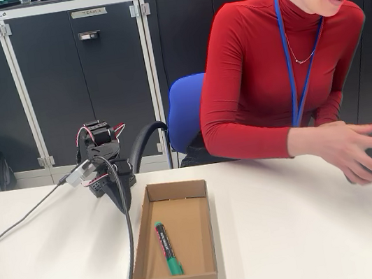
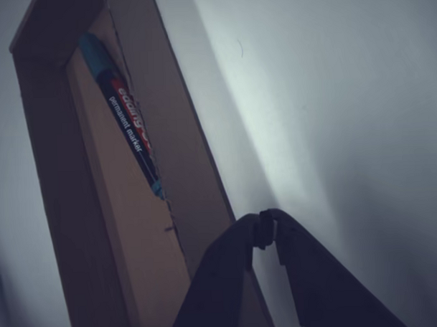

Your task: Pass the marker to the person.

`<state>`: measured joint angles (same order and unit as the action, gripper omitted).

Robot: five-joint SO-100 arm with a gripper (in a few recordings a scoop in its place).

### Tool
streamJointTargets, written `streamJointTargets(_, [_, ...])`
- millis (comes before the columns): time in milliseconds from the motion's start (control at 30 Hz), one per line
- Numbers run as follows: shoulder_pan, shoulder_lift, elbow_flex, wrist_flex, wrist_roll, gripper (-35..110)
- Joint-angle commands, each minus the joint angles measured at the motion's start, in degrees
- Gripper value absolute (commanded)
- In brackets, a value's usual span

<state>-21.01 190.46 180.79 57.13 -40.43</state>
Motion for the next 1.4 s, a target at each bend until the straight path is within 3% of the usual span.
streamJointTargets(0, [-0.18,0.62,-0.53,2.02,-0.88,-5])
streamJointTargets(1367, [-2.81,0.62,-0.35,4.04,-5.45,-5])
